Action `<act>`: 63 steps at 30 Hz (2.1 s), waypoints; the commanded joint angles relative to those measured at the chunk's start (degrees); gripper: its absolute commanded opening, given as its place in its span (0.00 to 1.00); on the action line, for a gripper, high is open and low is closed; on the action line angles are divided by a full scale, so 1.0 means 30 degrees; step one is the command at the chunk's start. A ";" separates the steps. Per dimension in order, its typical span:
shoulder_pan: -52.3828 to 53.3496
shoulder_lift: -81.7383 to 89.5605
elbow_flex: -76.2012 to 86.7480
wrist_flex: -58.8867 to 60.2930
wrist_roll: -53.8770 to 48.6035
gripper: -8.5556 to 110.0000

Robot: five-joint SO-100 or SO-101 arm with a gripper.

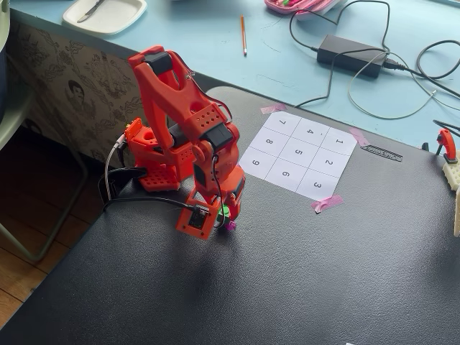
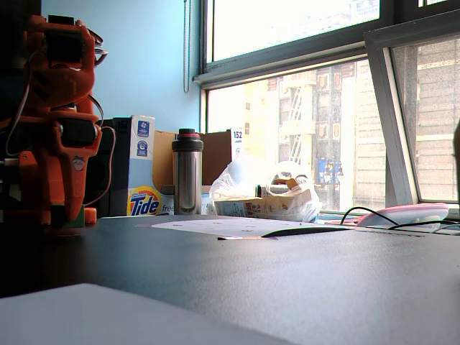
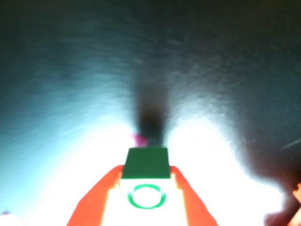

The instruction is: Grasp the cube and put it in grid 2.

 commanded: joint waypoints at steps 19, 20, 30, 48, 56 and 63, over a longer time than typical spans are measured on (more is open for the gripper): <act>-1.2363 -0.7529 -2.0625 0.8115 0.3516 0.07; -1.2979 -0.7998 -2.1182 0.8174 0.3691 0.07; -1.6230 -1.1953 -2.4170 0.7148 0.4688 0.07; -1.8193 -1.6934 -2.4316 0.3838 0.5918 0.07; -1.7783 -1.7578 -2.3086 0.2168 0.6123 0.07; -1.7168 -1.8252 -2.2881 0.1436 0.6270 0.07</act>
